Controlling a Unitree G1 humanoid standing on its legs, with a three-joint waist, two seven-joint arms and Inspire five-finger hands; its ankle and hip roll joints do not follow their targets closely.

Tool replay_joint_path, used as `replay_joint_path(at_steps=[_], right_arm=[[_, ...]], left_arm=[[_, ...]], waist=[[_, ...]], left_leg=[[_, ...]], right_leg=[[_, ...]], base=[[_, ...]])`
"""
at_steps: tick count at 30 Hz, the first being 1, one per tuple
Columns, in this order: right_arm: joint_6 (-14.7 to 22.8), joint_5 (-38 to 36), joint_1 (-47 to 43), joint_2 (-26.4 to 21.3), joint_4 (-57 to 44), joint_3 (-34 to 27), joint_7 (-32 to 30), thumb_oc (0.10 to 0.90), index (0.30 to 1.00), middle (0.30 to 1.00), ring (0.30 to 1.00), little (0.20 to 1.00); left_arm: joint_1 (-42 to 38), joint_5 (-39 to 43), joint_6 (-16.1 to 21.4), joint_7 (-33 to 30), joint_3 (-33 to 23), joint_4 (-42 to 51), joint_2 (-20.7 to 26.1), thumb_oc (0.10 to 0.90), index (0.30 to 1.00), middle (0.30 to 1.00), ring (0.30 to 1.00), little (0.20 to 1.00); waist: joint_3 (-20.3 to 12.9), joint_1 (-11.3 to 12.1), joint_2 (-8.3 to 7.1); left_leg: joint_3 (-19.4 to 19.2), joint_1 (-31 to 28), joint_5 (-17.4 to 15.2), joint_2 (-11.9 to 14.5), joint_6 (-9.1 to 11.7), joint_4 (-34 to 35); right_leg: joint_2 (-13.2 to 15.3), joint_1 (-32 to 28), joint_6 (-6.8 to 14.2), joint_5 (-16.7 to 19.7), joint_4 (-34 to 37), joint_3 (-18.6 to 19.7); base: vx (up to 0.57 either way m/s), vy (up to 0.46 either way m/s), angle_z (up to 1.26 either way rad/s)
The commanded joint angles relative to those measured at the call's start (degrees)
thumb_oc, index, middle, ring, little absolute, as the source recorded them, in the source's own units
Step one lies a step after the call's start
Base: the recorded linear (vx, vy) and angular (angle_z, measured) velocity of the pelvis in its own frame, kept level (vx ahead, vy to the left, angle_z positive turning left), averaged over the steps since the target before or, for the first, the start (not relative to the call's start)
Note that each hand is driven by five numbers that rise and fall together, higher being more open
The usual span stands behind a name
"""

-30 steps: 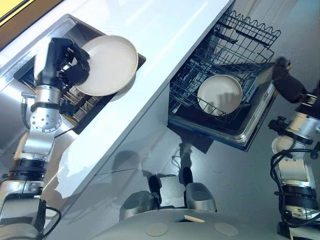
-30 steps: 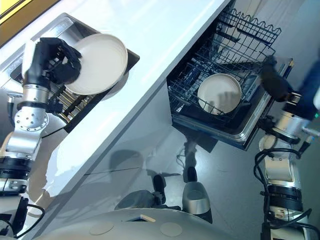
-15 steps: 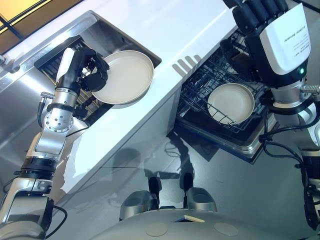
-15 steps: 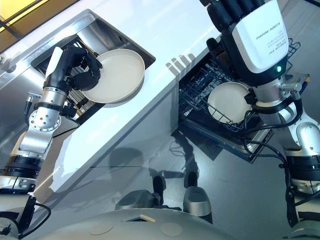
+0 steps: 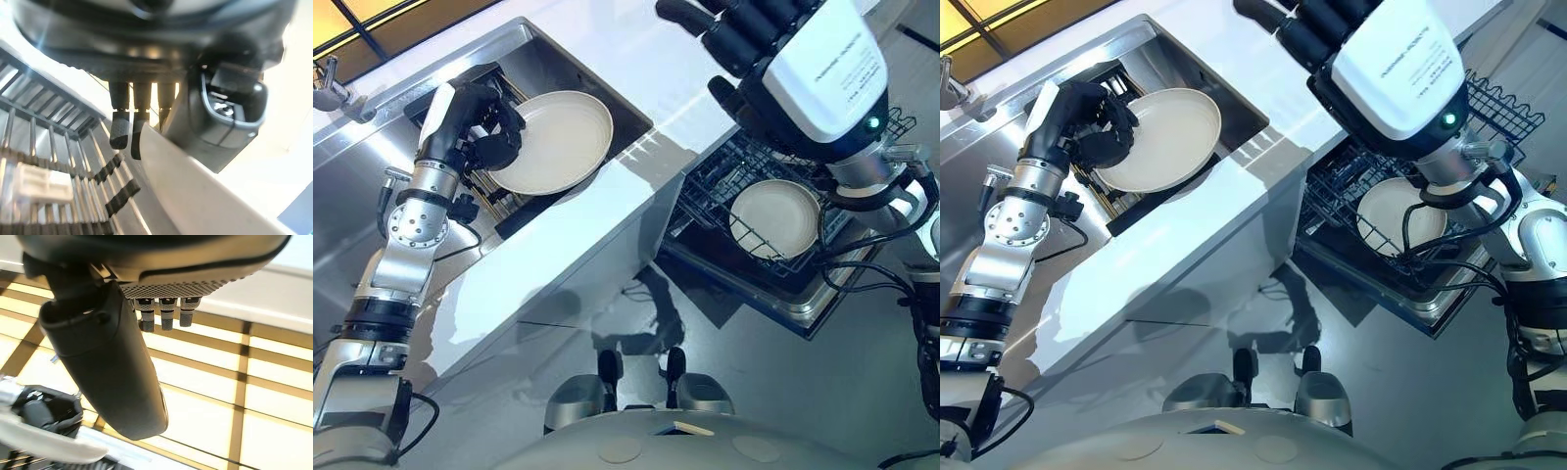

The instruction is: Pick up plates and place into dishwasher.

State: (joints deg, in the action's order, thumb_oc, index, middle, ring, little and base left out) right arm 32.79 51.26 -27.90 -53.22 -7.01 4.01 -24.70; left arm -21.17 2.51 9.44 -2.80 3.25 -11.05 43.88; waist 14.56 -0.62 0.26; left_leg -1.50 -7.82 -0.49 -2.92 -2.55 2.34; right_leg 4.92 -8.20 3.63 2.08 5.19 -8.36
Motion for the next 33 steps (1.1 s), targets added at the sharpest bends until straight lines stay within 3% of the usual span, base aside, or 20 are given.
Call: replay_joint_path(at_steps=[1, 10, 33], right_arm=[[0.18, -5.62, -5.1, -2.04, -0.63, 2.82, 0.41, 0.8, 0.9, 0.9, 0.9, 0.9], [0.72, -10.57, -9.19, -1.03, -0.42, 7.98, 6.33, 0.8, 0.9, 0.9, 0.9, 0.9], [-0.45, -17.65, -14.84, 8.58, 1.13, 18.66, 13.04, 0.8, 0.9, 0.9, 0.9, 0.9]], left_arm=[[-9.15, 4.56, 3.71, -1.98, 0.3, 0.11, 5.68, 0.1, 0.3, 0.3, 0.3, 0.2], [-11.82, 7.05, 3.57, -1.24, 1.46, -0.29, 5.85, 0.1, 0.3, 0.3, 0.3, 0.2], [-15.44, 9.06, 3.22, -1.17, 7.08, -1.34, -0.14, 0.1, 0.3, 0.3, 0.3, 0.2]], waist=[[-11.35, 0.77, 0.63], [-11.79, 1.37, 0.67], [-12.13, 2.21, 0.9]], left_leg=[[-0.18, 1.75, -4.95, -1.63, 0.72, -0.95], [0.2, 1.48, -4.53, -1.53, 0.83, -0.52], [1.07, 1.18, -3.76, -1.36, 1.23, -0.12]], right_leg=[[-4.93, 3.36, -0.61, -9.77, -7.86, -0.76], [-5.04, 2.87, -0.86, -9.78, -7.58, -1.13], [-5.56, 1.83, -1.34, -9.47, -6.33, -1.23]], base=[[0.01, -0.01, 0.1], [0.0, -0.002, 0.01], [0.0, -0.001, 0.0]])
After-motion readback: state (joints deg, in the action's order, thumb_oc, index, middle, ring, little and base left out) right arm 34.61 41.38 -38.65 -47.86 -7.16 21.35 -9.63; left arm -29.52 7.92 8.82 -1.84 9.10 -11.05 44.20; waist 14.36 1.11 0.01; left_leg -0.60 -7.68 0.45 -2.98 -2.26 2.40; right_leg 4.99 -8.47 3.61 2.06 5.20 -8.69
